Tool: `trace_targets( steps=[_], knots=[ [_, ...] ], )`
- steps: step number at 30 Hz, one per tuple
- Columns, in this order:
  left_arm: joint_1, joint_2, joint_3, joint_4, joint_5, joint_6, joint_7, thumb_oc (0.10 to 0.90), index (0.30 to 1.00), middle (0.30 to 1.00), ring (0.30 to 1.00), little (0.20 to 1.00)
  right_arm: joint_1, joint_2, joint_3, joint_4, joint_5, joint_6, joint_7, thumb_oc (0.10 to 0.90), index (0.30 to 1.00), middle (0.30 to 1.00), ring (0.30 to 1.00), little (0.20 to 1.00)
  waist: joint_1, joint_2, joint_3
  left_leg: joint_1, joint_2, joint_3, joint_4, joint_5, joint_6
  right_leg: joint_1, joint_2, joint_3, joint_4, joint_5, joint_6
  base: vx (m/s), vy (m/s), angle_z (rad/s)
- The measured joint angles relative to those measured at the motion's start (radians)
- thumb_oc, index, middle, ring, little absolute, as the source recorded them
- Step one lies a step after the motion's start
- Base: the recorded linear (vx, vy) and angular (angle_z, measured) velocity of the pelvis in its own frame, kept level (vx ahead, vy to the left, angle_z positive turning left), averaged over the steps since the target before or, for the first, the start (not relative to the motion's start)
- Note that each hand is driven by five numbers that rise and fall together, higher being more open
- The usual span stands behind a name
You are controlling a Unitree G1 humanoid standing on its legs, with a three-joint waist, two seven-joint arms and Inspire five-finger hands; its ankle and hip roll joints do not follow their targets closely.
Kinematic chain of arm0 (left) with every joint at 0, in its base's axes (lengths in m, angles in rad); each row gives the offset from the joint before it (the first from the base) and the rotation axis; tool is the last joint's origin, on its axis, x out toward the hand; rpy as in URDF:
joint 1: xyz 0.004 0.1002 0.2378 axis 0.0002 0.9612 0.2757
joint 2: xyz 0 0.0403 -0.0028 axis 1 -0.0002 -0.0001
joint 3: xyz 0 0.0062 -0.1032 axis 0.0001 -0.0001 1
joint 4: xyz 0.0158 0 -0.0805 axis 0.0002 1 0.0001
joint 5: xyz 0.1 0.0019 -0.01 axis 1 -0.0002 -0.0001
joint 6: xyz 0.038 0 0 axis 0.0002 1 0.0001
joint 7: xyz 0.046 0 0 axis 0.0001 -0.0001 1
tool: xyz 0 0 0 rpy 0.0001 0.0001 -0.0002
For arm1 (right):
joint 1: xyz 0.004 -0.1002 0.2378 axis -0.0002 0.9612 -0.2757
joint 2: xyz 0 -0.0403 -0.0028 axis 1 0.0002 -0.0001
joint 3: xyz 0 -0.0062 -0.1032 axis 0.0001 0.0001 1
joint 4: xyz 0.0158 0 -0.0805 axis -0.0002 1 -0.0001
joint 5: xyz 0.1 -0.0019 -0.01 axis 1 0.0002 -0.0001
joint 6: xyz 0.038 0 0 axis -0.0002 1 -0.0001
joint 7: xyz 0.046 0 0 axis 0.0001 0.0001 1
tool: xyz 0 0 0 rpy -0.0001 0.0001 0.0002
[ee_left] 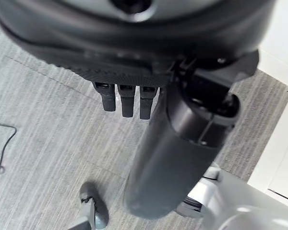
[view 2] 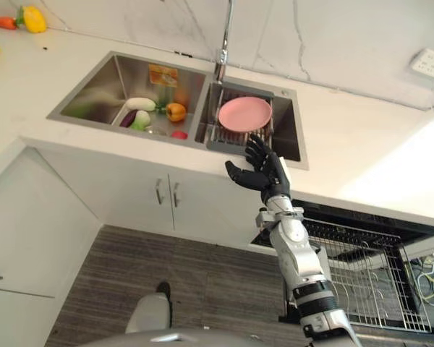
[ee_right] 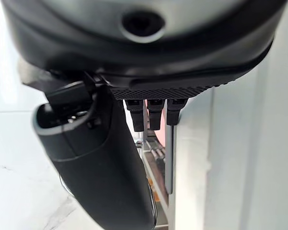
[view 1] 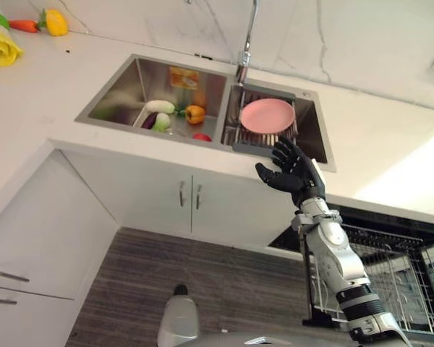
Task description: Place the dishes in the dishwasher.
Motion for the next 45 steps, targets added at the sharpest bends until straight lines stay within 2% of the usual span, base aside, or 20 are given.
trace_targets(
  steps=[1,2,4,5,7,9,10,11,13,14,17,19,21,24,29,32,36,40,42,45],
  knots=[
    [-0.003,0.008,-0.003,-0.002,0.018,-0.005,0.008,0.8,0.9,0.9,0.9,0.9,-0.002,-0.003,0.015,-0.01,-0.011,0.0,0.012,0.8,0.9,0.9,0.9,0.9,0.003,0.02,0.0,0.035,0.006,0.011,-0.022,-0.019,0.022,-0.019,-0.012,0.038,0.031,0.013,0.05,0.24,0.048,-0.28],
    [-0.008,0.025,-0.002,-0.011,0.018,-0.006,0.02,0.8,0.9,0.9,0.9,0.9,-0.003,-0.008,0.032,-0.031,-0.03,0.0,0.021,0.8,0.9,0.9,0.9,0.9,0.0,0.022,0.0,0.052,0.002,0.018,-0.043,-0.028,0.032,-0.024,-0.005,0.046,-0.022,-0.004,0.074,0.23,-0.018,-0.26],
    [-0.03,0.06,-0.004,-0.023,0.018,-0.006,0.028,0.8,0.9,0.9,0.9,0.9,-0.004,-0.022,0.034,-0.059,-0.03,0.0,0.037,0.8,0.9,0.9,0.9,0.9,-0.007,0.017,-0.003,0.066,-0.006,0.02,-0.074,-0.015,0.04,-0.026,0.023,0.053,-0.171,-0.011,0.083,0.14,-0.043,-0.02],
    [-0.034,0.075,-0.016,-0.042,0.02,-0.019,0.033,0.8,0.9,0.9,0.9,0.9,-0.009,-0.034,0.034,-0.073,-0.03,-0.001,0.035,0.8,0.9,0.9,0.9,0.9,-0.012,0.014,-0.008,0.068,-0.011,0.017,-0.09,-0.016,0.045,-0.025,0.041,0.057,-0.308,-0.009,0.082,0.15,-0.025,0.13],
    [-0.042,0.093,-0.012,-0.071,0.022,-0.028,0.033,0.8,0.9,0.9,0.9,0.9,-0.013,-0.042,0.032,-0.077,-0.031,-0.004,0.03,0.8,0.9,0.9,0.9,0.9,-0.03,0.002,-0.016,0.077,-0.021,0.012,-0.102,-0.015,0.034,-0.021,0.058,0.068,-0.442,0.024,0.082,0.17,-0.008,0.15],
    [-0.051,0.101,-0.013,-0.066,0.028,-0.027,0.031,0.8,0.9,0.9,0.9,0.9,-0.005,-0.036,0.033,-0.076,-0.033,-0.004,0.023,0.8,0.9,0.9,0.9,0.9,-0.031,-0.023,-0.031,0.079,-0.035,0.015,-0.089,-0.021,0.014,-0.023,0.054,0.07,-0.457,0.057,0.073,0.07,-0.014,0.06],
    [-0.054,0.107,-0.011,-0.063,0.029,-0.022,0.032,0.8,0.9,0.9,0.9,0.9,0.003,-0.031,0.034,-0.075,-0.033,-0.004,0.024,0.8,0.9,0.9,0.9,0.9,-0.031,-0.041,-0.043,0.078,-0.044,0.014,-0.079,-0.027,0.002,-0.017,0.06,0.085,-0.468,0.089,0.049,0.14,-0.025,0.14],
    [-0.048,0.089,-0.012,-0.065,0.03,-0.021,0.037,0.8,0.9,0.9,0.9,0.9,0.016,-0.046,0.033,-0.07,-0.033,-0.002,0.021,0.8,0.9,0.9,0.9,0.9,-0.037,-0.026,-0.063,0.076,-0.019,0.0,-0.05,-0.046,-0.034,0.001,0.089,0.083,-0.475,0.108,0.026,0.15,-0.019,0.06],
    [-0.047,0.059,-0.016,-0.063,0.033,-0.021,0.028,0.8,0.9,0.9,0.9,0.9,0.018,-0.064,0.031,-0.07,-0.033,-0.002,0.019,0.8,0.9,0.9,0.9,0.9,-0.044,-0.005,-0.08,0.068,0.006,0.0,-0.043,-0.057,-0.051,0.002,0.115,0.083,-0.49,0.097,0.021,0.12,-0.017,-0.04],
    [-0.036,0.032,-0.036,-0.066,0.041,-0.02,0.024,0.8,0.9,0.9,0.9,0.9,0.018,-0.086,0.026,-0.071,-0.04,-0.002,0.019,0.8,0.9,0.9,0.9,0.9,-0.05,0.015,-0.092,0.07,0.021,-0.002,-0.051,-0.048,-0.058,0.004,0.138,0.081,-0.503,0.102,0.015,0.05,-0.014,-0.04],
    [-0.02,0.028,-0.078,-0.066,0.084,-0.02,0.018,0.8,0.9,0.9,0.9,0.9,0.018,-0.129,0.02,-0.071,-0.07,-0.002,0.013,0.8,0.9,0.9,0.9,0.9,-0.065,0.042,-0.108,0.091,0.031,-0.001,-0.089,-0.032,-0.083,0.019,0.165,0.075,-0.536,0.103,0.011,0.08,-0.024,-0.02],
    [-0.019,0.03,-0.088,-0.066,0.1,-0.02,0.018,0.8,0.9,0.9,0.9,0.9,0.018,-0.141,0.018,-0.073,-0.077,-0.002,0.014,0.8,0.9,0.9,0.9,0.9,-0.071,0.046,-0.111,0.108,0.026,-0.001,-0.127,-0.01,-0.104,0.031,0.171,0.07,-0.561,0.109,0.011,0.11,-0.057,0.03],
    [-0.022,0.031,-0.094,-0.067,0.112,-0.02,0.017,0.8,0.9,0.9,0.9,0.9,0.016,-0.144,0.018,-0.077,-0.088,-0.002,0.015,0.8,0.9,0.9,0.9,0.9,-0.072,0.047,-0.114,0.11,0.027,-0.001,-0.142,-0.005,-0.107,0.033,0.174,0.066,-0.573,0.112,0.011,0.03,-0.031,0.05],
    [-0.022,0.032,-0.094,-0.073,0.137,-0.019,0.016,0.8,0.9,0.9,0.9,0.9,0.006,-0.162,0.022,-0.076,-0.143,0.0,0.019,0.8,0.9,0.9,0.9,0.9,-0.071,0.045,-0.118,0.156,0.017,-0.001,-0.229,0.031,-0.115,0.068,0.188,0.051,-0.632,0.127,0.015,0.03,-0.025,0.07],
    [-0.005,0.037,-0.102,-0.137,0.175,-0.02,0.015,0.8,0.9,0.9,0.9,0.9,-0.059,-0.286,0.024,-0.07,-0.295,0.0,0.022,0.8,0.9,0.9,0.9,0.9,-0.059,0.05,-0.124,0.18,0.014,0.0,-0.288,0.057,-0.124,0.068,0.195,0.053,-0.643,0.129,0.016,0.04,-0.02,0.0],
    [0.006,0.039,-0.104,-0.147,0.176,-0.02,0.002,0.8,0.9,0.9,0.9,0.9,-0.129,-0.321,0.037,-0.027,-0.348,-0.001,0.031,0.8,0.9,0.9,0.9,0.9,-0.058,0.056,-0.128,0.197,0.013,0.016,-0.303,0.061,-0.124,0.071,0.195,0.064,-0.646,0.129,0.017,0.04,-0.008,-0.11],
    [0.006,0.061,-0.165,-0.189,0.206,-0.029,-0.01,0.8,0.9,0.9,0.9,0.9,-0.275,-0.427,0.121,0.099,-0.476,-0.006,0.034,0.8,0.9,0.9,0.9,0.9,-0.048,0.061,-0.131,0.225,0.009,0.018,-0.333,0.072,-0.124,0.095,0.2,0.063,-0.67,0.137,0.022,0.01,-0.005,-0.01],
    [0.009,0.063,-0.182,-0.194,0.215,-0.032,-0.012,0.8,0.9,0.9,0.9,0.9,-0.34,-0.44,0.172,0.156,-0.529,-0.016,0.035,0.8,0.9,0.9,0.9,0.9,-0.039,0.064,-0.131,0.223,0.01,0.015,-0.336,0.073,-0.124,0.099,0.203,0.057,-0.675,0.137,0.022,0.01,-0.007,0.02],
    [-0.002,0.072,-0.211,-0.195,0.216,-0.043,-0.02,0.8,0.9,0.9,0.9,0.9,-0.412,-0.463,0.248,0.274,-0.586,-0.016,0.036,0.8,0.9,0.9,0.9,0.9,-0.025,0.068,-0.134,0.218,0.01,0.005,-0.335,0.074,-0.124,0.099,0.204,0.048,-0.676,0.137,0.022,0.01,-0.003,0.13],
    [-0.007,0.072,-0.209,-0.181,0.216,-0.043,-0.031,0.8,0.9,0.9,0.9,0.9,-0.417,-0.465,0.272,0.295,-0.663,-0.012,0.036,0.8,0.9,0.9,0.9,0.9,-0.018,0.073,-0.131,0.207,0.008,-0.01,-0.34,0.079,-0.125,0.098,0.203,0.033,-0.676,0.137,0.022,0.02,-0.003,0.19]
  ],
)
